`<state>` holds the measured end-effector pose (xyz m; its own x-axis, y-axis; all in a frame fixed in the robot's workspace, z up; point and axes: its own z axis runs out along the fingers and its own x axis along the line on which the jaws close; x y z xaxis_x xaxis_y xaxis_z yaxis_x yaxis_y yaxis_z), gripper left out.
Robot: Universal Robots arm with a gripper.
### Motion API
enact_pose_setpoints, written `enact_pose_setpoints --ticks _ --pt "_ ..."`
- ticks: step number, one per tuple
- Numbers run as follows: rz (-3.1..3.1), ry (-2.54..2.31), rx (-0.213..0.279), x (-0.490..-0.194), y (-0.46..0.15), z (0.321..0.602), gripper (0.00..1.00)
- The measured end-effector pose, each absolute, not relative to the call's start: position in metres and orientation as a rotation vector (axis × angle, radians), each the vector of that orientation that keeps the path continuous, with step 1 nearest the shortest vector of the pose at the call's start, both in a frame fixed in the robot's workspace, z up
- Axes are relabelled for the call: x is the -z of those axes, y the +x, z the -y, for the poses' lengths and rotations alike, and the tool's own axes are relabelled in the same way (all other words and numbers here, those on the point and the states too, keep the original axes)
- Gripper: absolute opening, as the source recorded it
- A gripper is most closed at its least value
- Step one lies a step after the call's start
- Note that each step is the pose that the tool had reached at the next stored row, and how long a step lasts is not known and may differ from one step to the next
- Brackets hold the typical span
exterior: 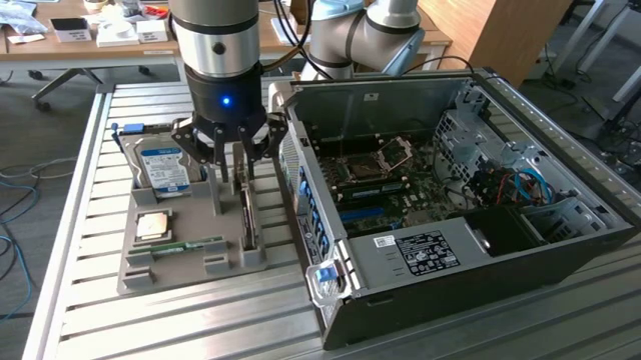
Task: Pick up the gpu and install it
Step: 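Pick up the gpu and move the gpu toward the slot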
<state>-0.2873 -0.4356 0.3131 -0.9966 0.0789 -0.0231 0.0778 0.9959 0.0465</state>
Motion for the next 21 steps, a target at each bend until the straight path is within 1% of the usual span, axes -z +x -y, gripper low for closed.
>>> enact_pose_setpoints --ticks 21 --pt "-3.113 0.122 -0.071 -0.3064 -0.2872 0.4356 0.42"
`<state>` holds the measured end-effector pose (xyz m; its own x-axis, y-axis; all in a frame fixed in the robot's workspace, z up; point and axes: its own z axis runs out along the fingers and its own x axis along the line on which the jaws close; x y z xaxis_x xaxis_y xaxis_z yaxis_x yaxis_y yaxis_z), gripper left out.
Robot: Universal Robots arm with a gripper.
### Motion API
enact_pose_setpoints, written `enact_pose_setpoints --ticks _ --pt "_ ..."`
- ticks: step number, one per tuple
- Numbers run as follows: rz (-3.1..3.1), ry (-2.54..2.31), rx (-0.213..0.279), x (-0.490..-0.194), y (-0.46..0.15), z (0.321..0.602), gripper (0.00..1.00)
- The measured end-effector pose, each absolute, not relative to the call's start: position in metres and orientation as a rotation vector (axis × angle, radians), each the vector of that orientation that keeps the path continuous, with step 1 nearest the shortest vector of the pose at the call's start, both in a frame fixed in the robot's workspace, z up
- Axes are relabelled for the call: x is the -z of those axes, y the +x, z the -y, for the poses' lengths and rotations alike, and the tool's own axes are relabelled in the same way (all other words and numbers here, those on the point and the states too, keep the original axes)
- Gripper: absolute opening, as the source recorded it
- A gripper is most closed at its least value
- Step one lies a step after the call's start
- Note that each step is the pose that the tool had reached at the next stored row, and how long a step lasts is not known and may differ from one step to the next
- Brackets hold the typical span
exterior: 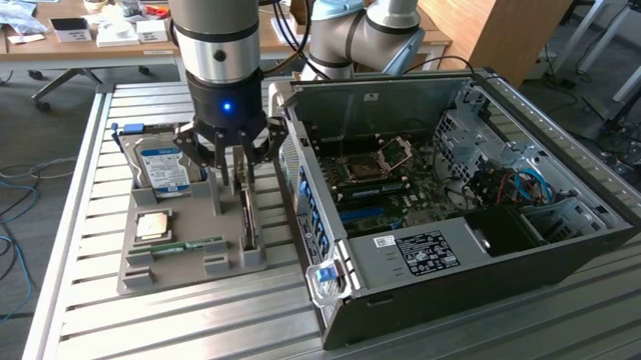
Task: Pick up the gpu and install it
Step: 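Pick up the gpu and move the gpu toward the slot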
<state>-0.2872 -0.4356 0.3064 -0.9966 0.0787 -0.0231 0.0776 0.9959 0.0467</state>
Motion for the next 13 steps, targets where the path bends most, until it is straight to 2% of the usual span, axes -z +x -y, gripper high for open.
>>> enact_pose_setpoints --ticks 13 --pt "-3.113 0.122 -0.071 -0.3046 -0.2855 0.4354 0.42"
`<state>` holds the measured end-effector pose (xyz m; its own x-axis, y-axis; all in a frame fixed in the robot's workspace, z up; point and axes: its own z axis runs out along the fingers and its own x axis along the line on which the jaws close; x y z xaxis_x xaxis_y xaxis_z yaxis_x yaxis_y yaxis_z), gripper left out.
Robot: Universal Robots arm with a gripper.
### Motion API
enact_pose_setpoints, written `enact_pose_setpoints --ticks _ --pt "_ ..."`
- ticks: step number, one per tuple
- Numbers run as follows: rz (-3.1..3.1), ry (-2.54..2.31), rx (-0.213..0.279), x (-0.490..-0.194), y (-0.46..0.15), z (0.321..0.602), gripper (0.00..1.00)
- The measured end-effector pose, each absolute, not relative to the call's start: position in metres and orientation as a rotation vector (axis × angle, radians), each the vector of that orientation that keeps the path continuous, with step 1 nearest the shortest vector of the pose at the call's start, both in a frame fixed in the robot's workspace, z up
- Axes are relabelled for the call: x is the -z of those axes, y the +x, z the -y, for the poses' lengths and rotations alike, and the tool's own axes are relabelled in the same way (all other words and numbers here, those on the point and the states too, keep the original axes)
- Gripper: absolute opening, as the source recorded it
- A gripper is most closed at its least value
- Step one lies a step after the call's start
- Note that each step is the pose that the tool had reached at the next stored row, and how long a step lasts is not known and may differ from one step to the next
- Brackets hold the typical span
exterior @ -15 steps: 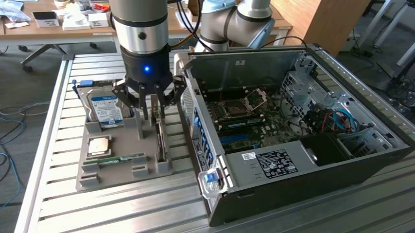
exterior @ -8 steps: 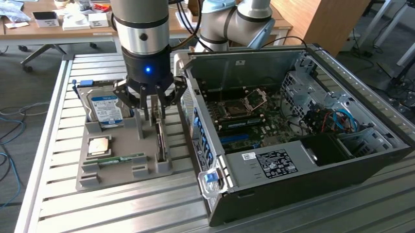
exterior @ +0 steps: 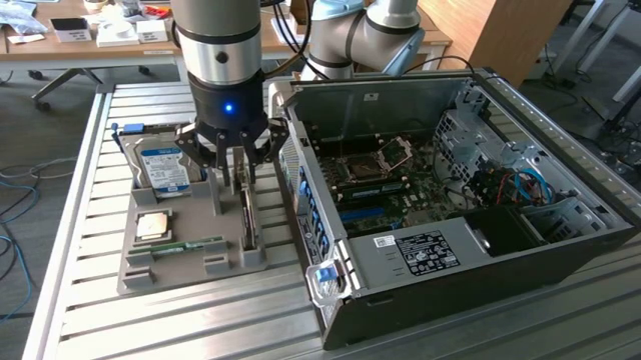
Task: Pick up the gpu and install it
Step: 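Pick up the gpu and move the gpu toward the slot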
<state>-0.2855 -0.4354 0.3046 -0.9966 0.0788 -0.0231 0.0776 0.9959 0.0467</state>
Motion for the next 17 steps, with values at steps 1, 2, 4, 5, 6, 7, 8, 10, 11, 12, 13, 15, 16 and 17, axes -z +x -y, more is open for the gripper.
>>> enact_pose_setpoints --ticks 1,2,4,5,6,7,8,10,11,12,13,15,16,17 --pt "-3.113 0.122 -0.071 -0.305 -0.286 0.435 0.42" --pt "-3.113 0.122 -0.071 -0.304 -0.285 0.435 0.42" --pt "-3.113 0.122 -0.072 -0.303 -0.285 0.435 0.42" --pt "-3.113 0.122 -0.072 -0.303 -0.285 0.435 0.42" --pt "-3.113 0.122 -0.071 -0.302 -0.285 0.435 0.42" --pt "-3.113 0.122 -0.071 -0.301 -0.285 0.435 0.42" --pt "-3.113 0.122 -0.071 -0.300 -0.285 0.435 0.42" --pt "-3.113 0.122 -0.071 -0.298 -0.285 0.435 0.42" --pt "-3.113 0.122 -0.071 -0.297 -0.285 0.435 0.42" --pt "-3.113 0.122 -0.071 -0.296 -0.285 0.435 0.42" --pt "-3.113 0.122 -0.071 -0.295 -0.285 0.435 0.42" --pt "-3.113 0.122 -0.071 -0.293 -0.285 0.435 0.42" --pt "-3.113 0.122 -0.071 -0.292 -0.285 0.435 0.42" --pt "-3.113 0.122 -0.071 -0.291 -0.285 0.435 0.42"
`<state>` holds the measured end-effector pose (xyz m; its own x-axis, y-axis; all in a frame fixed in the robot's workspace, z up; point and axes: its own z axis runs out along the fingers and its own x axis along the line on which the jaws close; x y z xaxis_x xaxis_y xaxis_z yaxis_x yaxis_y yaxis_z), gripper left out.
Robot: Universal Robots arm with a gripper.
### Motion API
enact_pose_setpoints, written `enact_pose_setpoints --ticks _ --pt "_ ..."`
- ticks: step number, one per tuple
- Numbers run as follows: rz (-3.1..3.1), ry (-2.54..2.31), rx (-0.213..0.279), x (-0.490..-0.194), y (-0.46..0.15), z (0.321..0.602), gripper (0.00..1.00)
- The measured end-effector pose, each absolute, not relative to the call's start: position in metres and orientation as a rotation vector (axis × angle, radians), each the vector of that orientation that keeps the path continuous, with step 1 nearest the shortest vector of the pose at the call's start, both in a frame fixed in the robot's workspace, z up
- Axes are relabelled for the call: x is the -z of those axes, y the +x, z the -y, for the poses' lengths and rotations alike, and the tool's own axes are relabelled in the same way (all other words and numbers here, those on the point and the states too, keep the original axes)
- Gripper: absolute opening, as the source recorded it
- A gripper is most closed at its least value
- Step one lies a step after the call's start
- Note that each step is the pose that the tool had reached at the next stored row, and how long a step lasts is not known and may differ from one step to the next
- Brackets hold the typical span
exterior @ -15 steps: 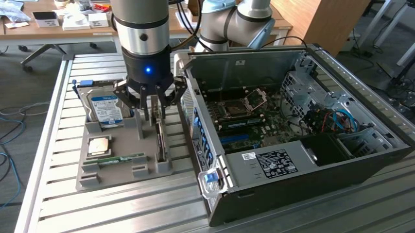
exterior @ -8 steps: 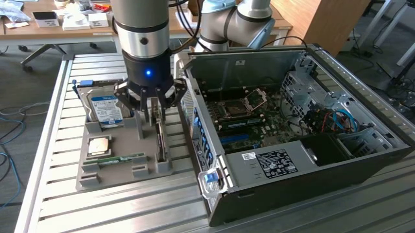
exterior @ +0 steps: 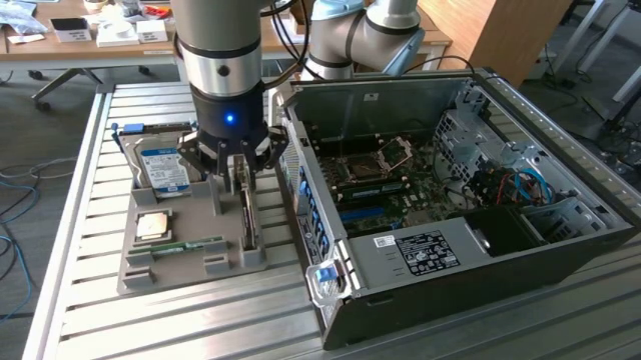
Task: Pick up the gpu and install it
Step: 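Pick up the gpu and move the gpu toward the slot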
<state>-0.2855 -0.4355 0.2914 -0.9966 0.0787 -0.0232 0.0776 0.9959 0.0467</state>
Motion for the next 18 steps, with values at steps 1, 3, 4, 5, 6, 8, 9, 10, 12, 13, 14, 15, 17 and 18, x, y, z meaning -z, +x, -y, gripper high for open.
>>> enact_pose_setpoints --ticks 1,3,4,5,6,8,9,10,12,13,14,15,17,18 --pt "-3.114 0.122 -0.071 -0.2912 -0.2855 0.4355 0.42" --pt "-3.114 0.122 -0.071 -0.2908 -0.2855 0.4355 0.42" --pt "-3.113 0.122 -0.071 -0.2906 -0.2855 0.4355 0.42" --pt "-3.114 0.122 -0.071 -0.2905 -0.2855 0.4355 0.42" --pt "-3.113 0.122 -0.071 -0.2904 -0.2855 0.4355 0.42" --pt "-3.113 0.122 -0.071 -0.2902 -0.2855 0.4355 0.42" --pt "-3.113 0.122 -0.071 -0.2901 -0.2855 0.4355 0.42" --pt "-3.113 0.122 -0.071 -0.2900 -0.2855 0.4355 0.42" --pt "-3.113 0.122 -0.071 -0.2893 -0.2855 0.4355 0.42" --pt "-3.113 0.122 -0.071 -0.2891 -0.2855 0.4354 0.42" --pt "-3.113 0.122 -0.072 -0.2886 -0.2854 0.4354 0.42" --pt "-3.113 0.122 -0.072 -0.2880 -0.2854 0.4355 0.42" --pt "-3.113 0.122 -0.071 -0.2866 -0.2854 0.4354 0.42" --pt "-3.113 0.122 -0.071 -0.2858 -0.2855 0.4355 0.42"
